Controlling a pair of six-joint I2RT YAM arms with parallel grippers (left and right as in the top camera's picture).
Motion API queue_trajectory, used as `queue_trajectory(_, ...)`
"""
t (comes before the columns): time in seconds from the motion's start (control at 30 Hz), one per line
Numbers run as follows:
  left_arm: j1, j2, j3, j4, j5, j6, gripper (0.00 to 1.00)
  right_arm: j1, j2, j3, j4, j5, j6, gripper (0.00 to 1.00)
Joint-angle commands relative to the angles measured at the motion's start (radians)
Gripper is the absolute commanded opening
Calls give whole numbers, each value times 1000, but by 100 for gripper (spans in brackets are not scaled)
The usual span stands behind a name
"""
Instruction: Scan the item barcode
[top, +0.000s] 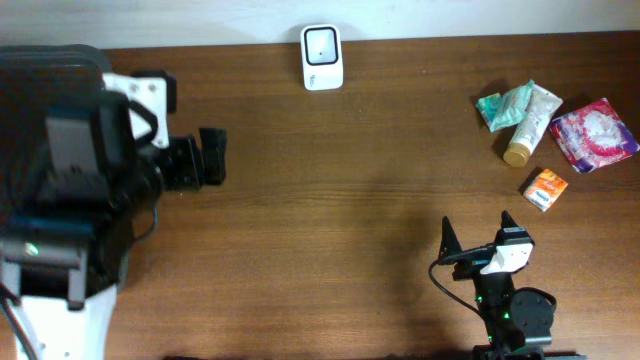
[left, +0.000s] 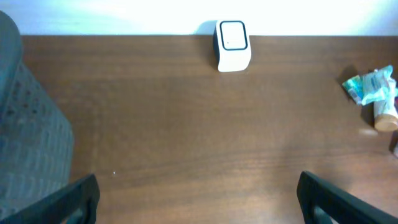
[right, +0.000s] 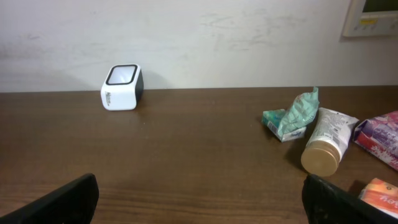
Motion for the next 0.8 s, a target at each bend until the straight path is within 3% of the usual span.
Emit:
queue_trajectory(0.0,-5,-187,-277,164,147,169,99,5,-8,-9,-1,16,3,99)
queue_trajectory(0.07,-5,-283,-408,266,180,232,99,5,-8,-9,-1,16,3,99)
queue_trajectory(0.17,-5,-418,-579,381,176,233,99,5,-8,-9,-1,16,3,99)
queue_trajectory(0.67,27,-757,-1102,551,100,233,99,5,-8,-9,-1,16,3,99)
queue_trajectory(0.77,37,-869,-1231,726,104,232,99,5,-8,-9,-1,16,3,99)
